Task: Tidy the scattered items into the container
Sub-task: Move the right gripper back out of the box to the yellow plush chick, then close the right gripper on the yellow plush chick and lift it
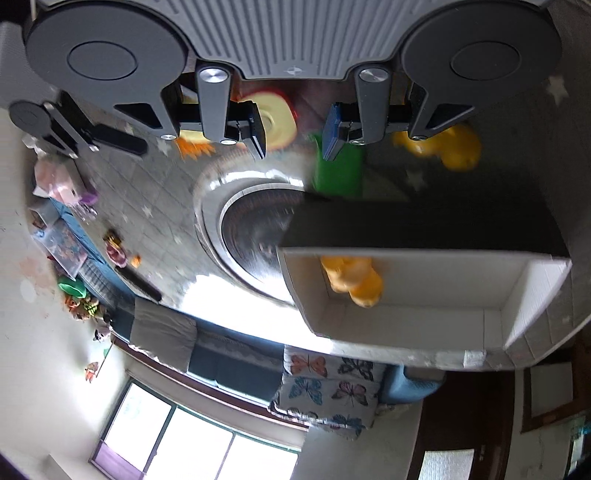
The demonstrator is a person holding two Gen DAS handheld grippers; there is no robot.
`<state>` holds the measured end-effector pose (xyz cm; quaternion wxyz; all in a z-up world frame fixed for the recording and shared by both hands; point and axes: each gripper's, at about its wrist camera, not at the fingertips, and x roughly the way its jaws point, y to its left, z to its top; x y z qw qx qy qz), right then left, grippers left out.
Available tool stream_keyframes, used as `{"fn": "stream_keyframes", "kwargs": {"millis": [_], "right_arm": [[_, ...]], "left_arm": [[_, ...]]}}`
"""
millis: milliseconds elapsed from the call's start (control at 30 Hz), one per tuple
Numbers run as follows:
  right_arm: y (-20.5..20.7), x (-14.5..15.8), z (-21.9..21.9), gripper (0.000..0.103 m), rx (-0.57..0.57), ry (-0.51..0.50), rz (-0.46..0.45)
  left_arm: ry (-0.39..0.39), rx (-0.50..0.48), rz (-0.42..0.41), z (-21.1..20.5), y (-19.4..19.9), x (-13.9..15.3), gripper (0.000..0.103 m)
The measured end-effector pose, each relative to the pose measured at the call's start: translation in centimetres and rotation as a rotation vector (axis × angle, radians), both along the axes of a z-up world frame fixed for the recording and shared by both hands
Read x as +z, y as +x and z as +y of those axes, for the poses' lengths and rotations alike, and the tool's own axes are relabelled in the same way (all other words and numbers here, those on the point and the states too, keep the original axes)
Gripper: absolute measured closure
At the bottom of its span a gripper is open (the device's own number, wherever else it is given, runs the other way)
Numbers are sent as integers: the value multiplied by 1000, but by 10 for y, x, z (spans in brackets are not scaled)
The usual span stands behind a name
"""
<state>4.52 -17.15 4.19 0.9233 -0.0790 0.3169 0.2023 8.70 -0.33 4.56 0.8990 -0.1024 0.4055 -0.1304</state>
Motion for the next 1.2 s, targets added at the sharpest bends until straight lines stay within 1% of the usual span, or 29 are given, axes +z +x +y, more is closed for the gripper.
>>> {"fn": "stream_keyframes", "kwargs": {"millis": [100, 200, 333, 500, 600, 800, 933, 1100, 1200], "right_arm": [[5, -6, -3, 14, 18, 21, 28], [12, -14, -6, 8, 39, 29, 47], [20, -22, -11, 8, 93, 55, 86], [20, -27, -11, 6, 153, 60, 82], [12, -26, -11, 6, 190, 69, 85], [-16, -26, -4, 6, 231, 39, 84], [-33, -23, -2, 6, 265, 44, 88], [-54, -21, 5, 6, 343, 33, 82], [-57, -19, 5, 6, 318, 16, 57]], "left_arm": [[-1, -5, 23, -2, -6, -6, 67], [-14, -4, 46, -1, -11, -13, 67], [-14, 6, 68, 2, -15, -19, 67], [-10, 17, 89, 5, -20, -26, 67], [-13, 12, 95, 6, -23, -27, 67], [-21, -25, 109, 1, -32, -29, 67], [-37, -50, 102, -1, -38, -27, 67], [-43, -71, 98, -4, -38, -28, 67], [-51, -68, 112, -4, -35, -32, 67]]}}
